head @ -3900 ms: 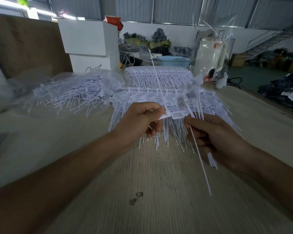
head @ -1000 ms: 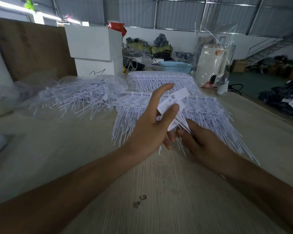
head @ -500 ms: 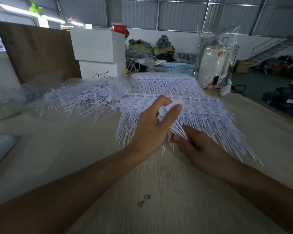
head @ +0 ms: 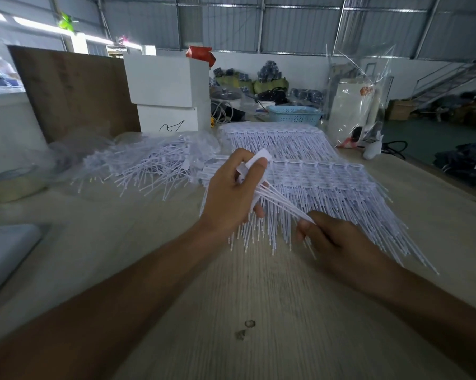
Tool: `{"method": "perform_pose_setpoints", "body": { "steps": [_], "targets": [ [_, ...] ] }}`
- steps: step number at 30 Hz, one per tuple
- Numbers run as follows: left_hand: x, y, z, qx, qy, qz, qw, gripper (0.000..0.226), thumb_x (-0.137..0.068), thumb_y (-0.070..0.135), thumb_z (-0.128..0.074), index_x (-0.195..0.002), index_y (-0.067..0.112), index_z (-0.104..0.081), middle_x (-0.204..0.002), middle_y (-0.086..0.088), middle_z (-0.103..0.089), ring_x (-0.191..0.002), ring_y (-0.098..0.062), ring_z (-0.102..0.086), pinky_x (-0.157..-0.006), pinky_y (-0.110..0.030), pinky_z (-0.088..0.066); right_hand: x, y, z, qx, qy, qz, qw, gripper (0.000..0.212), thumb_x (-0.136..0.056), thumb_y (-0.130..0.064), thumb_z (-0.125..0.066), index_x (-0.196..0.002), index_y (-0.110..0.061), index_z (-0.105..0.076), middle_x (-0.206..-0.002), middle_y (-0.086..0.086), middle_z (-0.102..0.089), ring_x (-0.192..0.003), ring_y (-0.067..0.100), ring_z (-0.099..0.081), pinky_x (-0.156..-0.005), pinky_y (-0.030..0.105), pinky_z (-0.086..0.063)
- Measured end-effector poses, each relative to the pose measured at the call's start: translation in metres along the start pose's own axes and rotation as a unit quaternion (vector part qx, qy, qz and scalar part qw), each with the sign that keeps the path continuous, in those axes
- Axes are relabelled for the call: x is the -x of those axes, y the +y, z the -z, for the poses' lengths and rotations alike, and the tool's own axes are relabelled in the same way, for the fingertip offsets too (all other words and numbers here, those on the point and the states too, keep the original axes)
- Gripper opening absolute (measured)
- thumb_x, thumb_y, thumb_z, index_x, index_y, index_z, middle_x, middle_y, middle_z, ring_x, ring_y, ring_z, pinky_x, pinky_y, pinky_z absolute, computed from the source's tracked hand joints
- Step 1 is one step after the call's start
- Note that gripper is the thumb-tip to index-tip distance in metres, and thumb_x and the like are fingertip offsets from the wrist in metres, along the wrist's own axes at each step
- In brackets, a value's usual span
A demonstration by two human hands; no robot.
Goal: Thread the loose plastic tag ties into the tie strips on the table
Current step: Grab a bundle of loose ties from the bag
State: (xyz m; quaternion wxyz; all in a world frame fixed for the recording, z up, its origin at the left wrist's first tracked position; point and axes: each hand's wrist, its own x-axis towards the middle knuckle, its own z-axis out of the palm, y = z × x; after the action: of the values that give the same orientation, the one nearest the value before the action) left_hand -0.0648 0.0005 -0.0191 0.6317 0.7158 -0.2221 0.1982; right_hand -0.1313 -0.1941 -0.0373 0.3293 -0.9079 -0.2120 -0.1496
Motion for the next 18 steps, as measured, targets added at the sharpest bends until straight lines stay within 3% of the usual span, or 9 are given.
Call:
{"method": "perform_pose_setpoints", "body": {
  "steps": [2, 4, 7, 10, 12, 16, 18],
  "targets": [
    [-0.002, -0.001, 0.006, -0.023, -0.021, 0.007, 1.0, 0.023, -0.102, 0.043, -0.051, -0.102, 0.022, -0.058, -0.067, -0.005, -0.064, -0.049, -0.028, -0.067, -0.033, -0.027, -0.041, 0.001, 0.001, -0.001, 0.019, -0.002, 0.005, 1.0, 0.038, -0.093, -0.05, -0.031, -0.08, -0.027, -0.058, -0.064, -0.022, -0.056, -0.058, 0.003, -0.052, -0.056, 0.015, -0.037],
    [-0.006, -0.004, 0.017, -0.031, -0.007, 0.031, 0.999, 0.029, -0.101, 0.055, -0.042, -0.108, 0.031, -0.056, -0.077, 0.003, -0.066, -0.059, -0.026, -0.069, -0.038, -0.028, -0.045, -0.001, 0.003, -0.003, 0.027, 0.0, 0.0, 1.0, 0.037, -0.094, -0.049, -0.032, -0.078, -0.026, -0.056, -0.063, -0.023, -0.056, -0.058, 0.003, -0.053, -0.055, 0.016, -0.037],
    [-0.022, -0.013, 0.046, 0.024, 0.136, 0.11, 0.984, 0.029, -0.1, 0.058, -0.039, -0.119, 0.035, -0.042, -0.099, -0.009, -0.067, -0.061, -0.029, -0.066, -0.041, -0.027, -0.045, -0.011, 0.006, -0.002, 0.034, 0.003, -0.001, 0.999, 0.032, -0.098, -0.04, -0.036, -0.076, -0.024, -0.054, -0.055, -0.01, -0.051, -0.056, 0.006, -0.052, -0.055, 0.019, -0.037],
    [-0.036, -0.027, 0.085, 0.048, 0.307, 0.17, 0.935, 0.026, -0.104, 0.047, -0.04, -0.128, 0.038, -0.032, -0.099, -0.013, -0.066, -0.067, -0.032, -0.067, -0.043, -0.03, -0.05, -0.022, -0.002, -0.005, 0.055, -0.038, 0.011, 0.998, 0.031, -0.103, -0.028, -0.039, -0.076, -0.027, -0.051, -0.058, -0.003, -0.052, -0.055, 0.012, -0.052, -0.054, 0.027, -0.038],
    [-0.041, -0.038, 0.111, 0.024, 0.366, 0.182, 0.912, 0.03, -0.105, 0.041, -0.037, -0.134, 0.037, -0.03, -0.098, -0.014, -0.066, -0.071, -0.031, -0.069, -0.053, -0.035, -0.055, -0.032, -0.015, -0.012, 0.038, -0.072, 0.021, 0.996, 0.033, -0.105, -0.025, -0.04, -0.075, -0.028, -0.053, -0.061, -0.001, -0.055, -0.055, 0.014, -0.052, -0.055, 0.029, -0.039],
    [-0.053, -0.059, 0.152, 0.009, 0.375, 0.207, 0.904, 0.038, -0.105, 0.038, -0.039, -0.138, 0.021, -0.047, -0.123, -0.015, -0.062, -0.092, -0.028, -0.068, -0.063, -0.033, -0.055, -0.067, -0.051, -0.038, -0.067, -0.161, -0.029, 0.984, 0.037, -0.106, -0.026, -0.041, -0.076, -0.019, -0.06, -0.052, -0.01, -0.045, -0.046, 0.008, -0.041, -0.044, 0.022, -0.034],
    [-0.057, -0.065, 0.165, 0.033, 0.371, 0.211, 0.904, 0.035, -0.105, 0.035, -0.042, -0.127, 0.014, -0.058, -0.121, -0.014, -0.065, -0.089, -0.022, -0.068, -0.065, -0.031, -0.055, -0.086, -0.065, -0.053, -0.126, -0.212, -0.103, 0.964, 0.036, -0.106, -0.025, -0.042, -0.077, -0.014, -0.06, -0.056, -0.003, -0.041, -0.047, 0.012, -0.035, -0.04, 0.022, -0.028]
  ]
}}
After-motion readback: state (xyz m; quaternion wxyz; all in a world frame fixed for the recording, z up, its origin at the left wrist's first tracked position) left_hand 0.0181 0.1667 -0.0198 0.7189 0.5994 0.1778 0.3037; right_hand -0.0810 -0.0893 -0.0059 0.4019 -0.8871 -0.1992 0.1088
